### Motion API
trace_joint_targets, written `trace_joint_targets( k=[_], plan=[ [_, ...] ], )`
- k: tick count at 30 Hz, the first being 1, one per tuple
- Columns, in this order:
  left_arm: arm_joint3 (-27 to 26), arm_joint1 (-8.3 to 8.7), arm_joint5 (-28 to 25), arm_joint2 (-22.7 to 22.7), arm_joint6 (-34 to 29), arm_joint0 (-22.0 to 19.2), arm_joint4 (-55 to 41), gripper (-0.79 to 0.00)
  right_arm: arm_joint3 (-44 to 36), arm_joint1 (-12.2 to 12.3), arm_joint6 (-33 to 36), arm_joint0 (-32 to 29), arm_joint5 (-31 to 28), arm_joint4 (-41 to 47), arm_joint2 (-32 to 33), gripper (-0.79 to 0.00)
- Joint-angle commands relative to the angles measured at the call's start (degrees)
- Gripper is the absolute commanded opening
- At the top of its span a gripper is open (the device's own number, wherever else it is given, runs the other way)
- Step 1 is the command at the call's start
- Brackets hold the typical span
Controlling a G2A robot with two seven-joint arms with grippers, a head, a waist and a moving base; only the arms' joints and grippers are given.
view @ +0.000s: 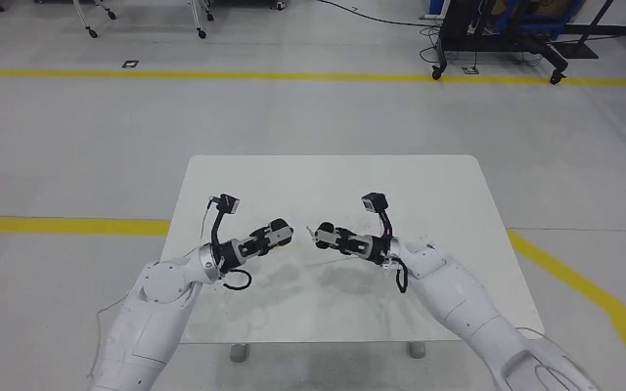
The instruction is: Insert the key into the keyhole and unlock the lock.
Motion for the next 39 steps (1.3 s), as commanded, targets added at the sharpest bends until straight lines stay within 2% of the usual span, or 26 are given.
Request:
trace_joint_targets(
  k=[1, 2, 7, 8, 9, 12, 24, 25, 27, 30, 39],
  plan=[
    [-0.4, 0.07, -0.6, 0.3, -0.3, 0.2, -0.3, -0.175, 0.4, -0.1, 0.1, 0.7, 0.4, 1.0, -2.1, -0.785],
    [-0.4, 0.11, -0.7, 0.3, -0.4, 0.3, -0.1, -0.215, 0.8, -0.1, 0.4, 1.0, 0.7, 1.8, -3.0, -0.785],
    [-0.7, 0.3, -1.1, 0.8, 0.7, 0.3, 3.0, -0.286, 1.5, -0.1, 0.9, 2.7, 1.1, 4.5, -6.4, -0.785],
    [-0.7, 0.31, -1.0, 1.0, 0.8, 0.3, 2.8, -0.314, 1.7, -0.1, 0.7, 2.9, 1.0, 4.8, -7.0, -0.785],
    [-0.8, 0.33, -0.9, 1.2, 0.8, 0.3, 2.5, -0.403, 1.8, 0.0, 0.6, 3.2, 0.8, 5.0, -7.5, -0.785],
    [-0.8, 0.44, -0.8, 1.3, 0.8, 0.3, 2.5, -0.465, 2.2, 0.1, 0.0, 3.8, 0.2, 5.9, -8.9, -0.785],
    [-1.2, 0.89, -0.5, 2.1, 2.7, 0.2, 6.5, -0.52, 1.3, 0.8, -0.3, 5.8, 0.0, 9.0, -12.9, -0.785],
    [-1.2, 0.92, -0.5, 2.1, 2.7, 0.2, 6.3, -0.545, 1.3, 0.9, -0.3, 5.9, 0.0, 9.2, -13.3, -0.785],
    [-1.2, 1.0, -0.7, 2.2, 2.7, 0.1, 6.3, -0.683, 1.5, 1.0, -0.3, 6.3, 0.0, 9.6, -14.0, -0.785],
    [-1.2, 1.14, -0.6, 2.3, 2.7, 0.0, 7.1, -0.785, 1.8, 1.2, -0.3, 6.6, 0.0, 10.5, -14.7, -0.785],
    [-1.3, 1.48, -0.5, 2.5, 3.9, 0.0, 8.8, -0.785, 1.8, 1.5, -0.3, 7.5, 0.0, 12.6, -16.7, -0.785]
  ],
)
